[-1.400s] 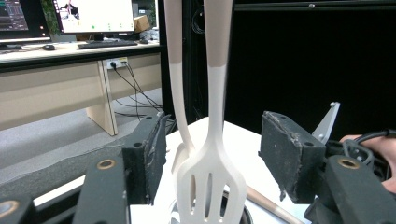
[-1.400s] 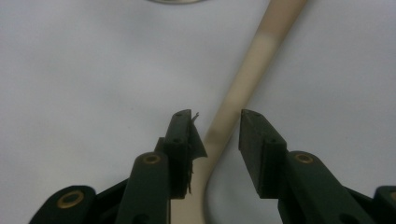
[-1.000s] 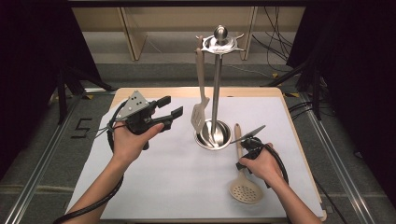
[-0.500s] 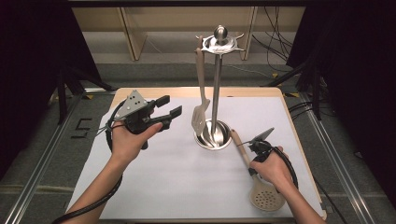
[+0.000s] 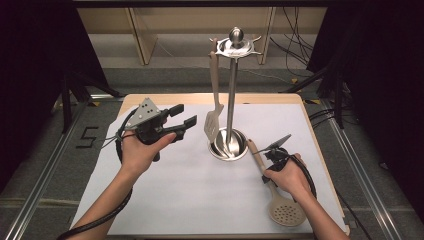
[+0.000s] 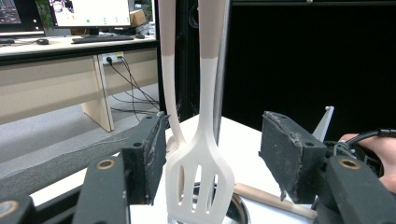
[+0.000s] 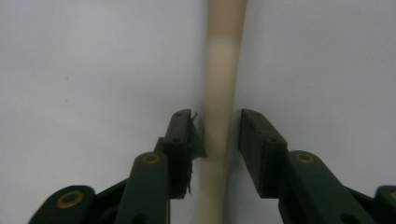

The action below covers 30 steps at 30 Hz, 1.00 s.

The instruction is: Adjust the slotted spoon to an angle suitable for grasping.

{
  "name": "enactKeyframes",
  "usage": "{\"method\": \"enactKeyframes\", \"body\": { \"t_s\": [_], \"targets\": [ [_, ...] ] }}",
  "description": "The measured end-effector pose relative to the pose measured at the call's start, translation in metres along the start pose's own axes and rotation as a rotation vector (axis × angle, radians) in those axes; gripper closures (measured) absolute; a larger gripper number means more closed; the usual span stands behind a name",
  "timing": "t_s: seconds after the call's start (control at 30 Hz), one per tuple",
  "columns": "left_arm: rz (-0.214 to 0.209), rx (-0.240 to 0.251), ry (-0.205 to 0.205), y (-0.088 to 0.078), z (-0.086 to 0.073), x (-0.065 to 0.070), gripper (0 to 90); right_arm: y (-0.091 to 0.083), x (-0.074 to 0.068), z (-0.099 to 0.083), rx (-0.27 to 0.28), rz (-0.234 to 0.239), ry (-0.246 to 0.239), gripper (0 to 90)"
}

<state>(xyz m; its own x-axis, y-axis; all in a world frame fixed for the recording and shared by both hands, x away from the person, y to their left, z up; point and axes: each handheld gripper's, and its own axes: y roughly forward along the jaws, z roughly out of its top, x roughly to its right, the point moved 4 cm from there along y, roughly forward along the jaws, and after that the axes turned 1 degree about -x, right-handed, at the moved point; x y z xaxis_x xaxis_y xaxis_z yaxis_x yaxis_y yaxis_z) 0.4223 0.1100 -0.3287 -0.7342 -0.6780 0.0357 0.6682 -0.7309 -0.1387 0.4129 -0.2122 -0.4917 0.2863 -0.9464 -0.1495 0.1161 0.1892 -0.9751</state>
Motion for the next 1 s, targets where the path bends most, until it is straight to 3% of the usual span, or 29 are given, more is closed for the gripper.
{"method": "enactKeyframes", "body": {
  "t_s": [0.13,0.17,0.2,0.33,0.43,0.5,0.53,0.63,0.67,0.7,0.73,0.77,0.8,0.83,0.9,0.93,1.0],
  "targets": [
    [0.000,-0.001,0.000,0.000,0.000,0.001,40.1,0.000,0.001,0.001,-0.004,-0.018,-0.016,71.8],
    [0.000,-0.002,0.001,0.001,0.000,0.001,40.1,0.001,0.000,0.001,-0.002,-0.012,0.000,72.8],
    [-0.001,-0.003,0.001,0.001,0.000,0.001,40.0,0.001,0.003,0.001,-0.004,-0.040,-0.033,74.8],
    [-0.007,-0.007,0.000,0.001,0.000,0.003,39.8,-0.001,-0.002,0.001,-0.027,-0.030,-0.010,77.7],
    [-0.011,-0.009,0.003,0.001,0.000,0.004,39.7,0.000,-0.001,0.000,0.006,-0.005,0.035,78.5],
    [-0.014,-0.008,0.003,0.001,0.000,0.004,39.6,-0.001,0.003,-0.001,0.033,0.009,0.003,78.7],
    [-0.012,-0.005,0.001,0.001,0.000,0.004,39.7,-0.002,0.002,-0.003,0.024,-0.002,0.029,78.7],
    [-0.007,0.001,0.000,0.001,0.001,0.004,39.9,-0.012,-0.002,-0.006,0.066,0.019,0.042,78.8],
    [-0.006,0.002,0.001,0.000,0.001,0.004,39.9,-0.017,-0.007,-0.009,0.064,0.045,0.094,78.8],
    [-0.006,0.001,0.002,0.000,0.001,0.004,40.0,-0.020,-0.008,-0.010,0.079,0.055,0.106,78.9],
    [-0.008,0.000,0.003,0.000,0.001,0.004,40.0,-0.020,-0.002,-0.008,0.127,0.036,0.029,78.9],
    [-0.009,-0.001,0.002,0.000,0.001,0.005,39.9,-0.024,-0.002,-0.009,0.156,0.044,0.025,78.8],
    [-0.010,-0.002,0.003,0.000,0.001,0.005,40.0,-0.028,-0.006,-0.011,0.176,0.059,0.051,78.8],
    [-0.010,-0.001,0.003,0.000,0.001,0.005,40.0,-0.029,0.002,-0.011,0.245,0.038,-0.043,78.8],
    [-0.008,0.003,0.007,0.000,0.001,0.005,40.1,-0.036,0.000,-0.014,0.293,0.061,-0.061,78.8],
    [-0.009,0.002,0.008,0.000,0.001,0.005,40.2,-0.039,0.001,-0.015,0.337,0.064,-0.096,78.8],
    [-0.010,0.002,0.007,0.000,0.001,0.005,40.3,-0.046,-0.001,-0.019,0.374,0.107,-0.092,78.8]
  ]
}}
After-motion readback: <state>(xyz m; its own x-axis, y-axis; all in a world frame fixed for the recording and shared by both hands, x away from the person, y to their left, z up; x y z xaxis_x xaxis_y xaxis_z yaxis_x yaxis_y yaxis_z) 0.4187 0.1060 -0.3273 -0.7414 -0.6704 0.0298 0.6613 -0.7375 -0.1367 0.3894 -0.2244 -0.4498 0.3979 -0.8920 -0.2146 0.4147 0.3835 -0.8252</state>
